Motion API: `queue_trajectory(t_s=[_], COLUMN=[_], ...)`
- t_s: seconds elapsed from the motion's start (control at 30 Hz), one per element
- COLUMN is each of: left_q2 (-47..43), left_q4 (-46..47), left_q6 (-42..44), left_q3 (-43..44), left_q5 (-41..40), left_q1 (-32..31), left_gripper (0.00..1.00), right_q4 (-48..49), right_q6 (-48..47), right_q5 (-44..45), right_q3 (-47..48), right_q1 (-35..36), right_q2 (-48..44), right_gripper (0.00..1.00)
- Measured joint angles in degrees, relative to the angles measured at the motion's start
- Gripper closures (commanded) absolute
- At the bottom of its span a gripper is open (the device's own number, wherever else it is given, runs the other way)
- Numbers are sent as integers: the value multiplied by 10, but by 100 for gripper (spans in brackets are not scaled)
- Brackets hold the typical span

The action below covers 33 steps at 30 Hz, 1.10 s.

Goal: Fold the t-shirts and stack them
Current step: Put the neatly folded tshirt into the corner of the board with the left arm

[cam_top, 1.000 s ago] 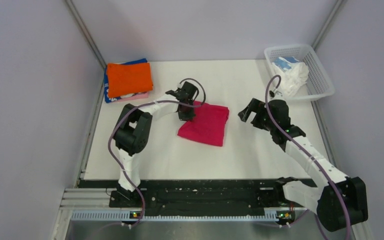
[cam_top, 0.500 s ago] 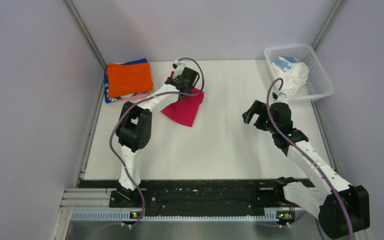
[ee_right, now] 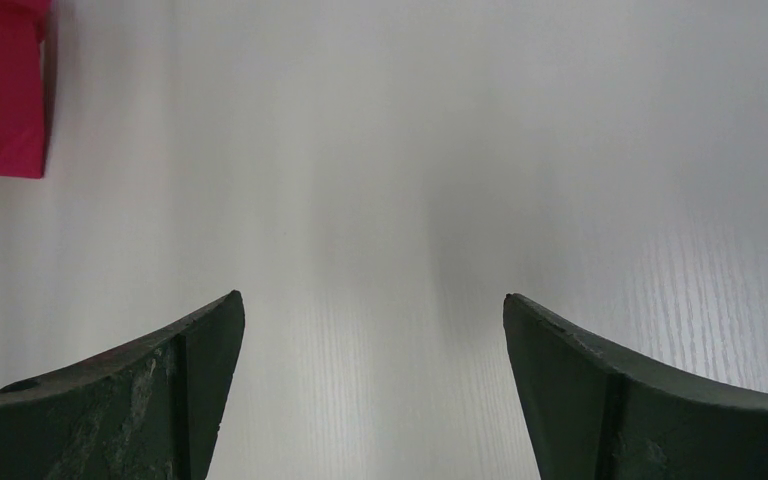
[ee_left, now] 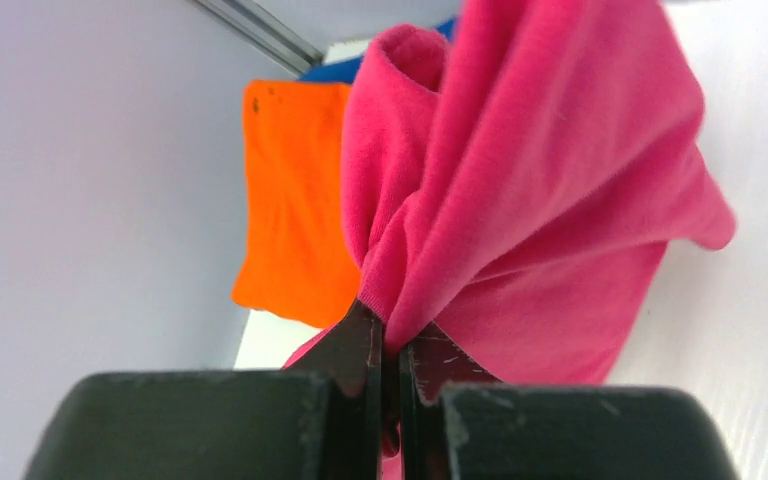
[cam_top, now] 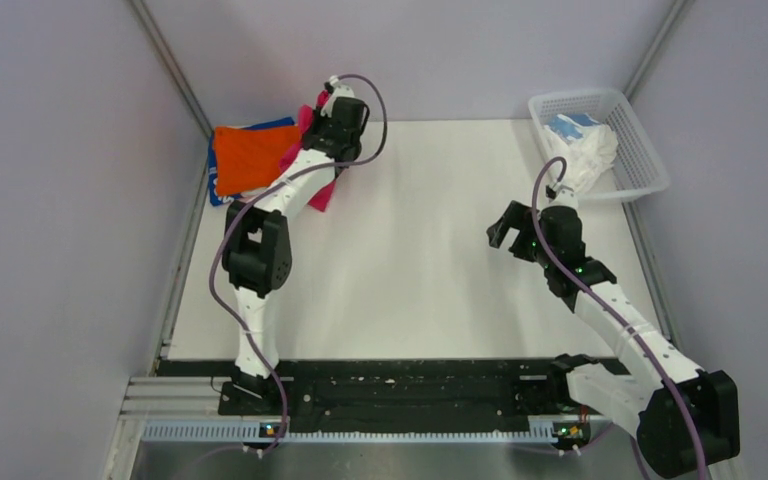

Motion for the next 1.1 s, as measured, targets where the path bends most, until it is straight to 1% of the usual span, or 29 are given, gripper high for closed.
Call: queue_trajectory(t_s=[0.2, 0.4, 0.53, 0.67, 0.9, 1.0, 1.1], left_q2=[0, 0, 0, 0, 8, 29, 57], left_q4=[-11, -68, -115, -140, -182, -193, -203], left_q6=[9, -11, -32, -52, -109, -130, -142], left_q3=[54, 111, 172, 222, 232, 233, 234], left_q5=[22, 70, 100, 131, 227, 281, 313], left_q1=[20, 44, 65, 87, 150, 184, 214], left_gripper=[100, 100, 100, 100, 100, 100, 100], right_q4=[1, 0, 0, 0, -1, -4, -8], right_q6=[0, 0, 0, 0, 0, 0, 0], right_q5=[5, 11, 14, 19, 22, 24, 26], right_q3=[-3, -7, -7, -7, -7, -7, -7], right_q1=[0, 0, 0, 0, 0, 0, 0], right_q2=[-5, -10, -10, -10, -6, 3, 9], right_gripper=[1, 1, 1, 1, 1, 1, 1])
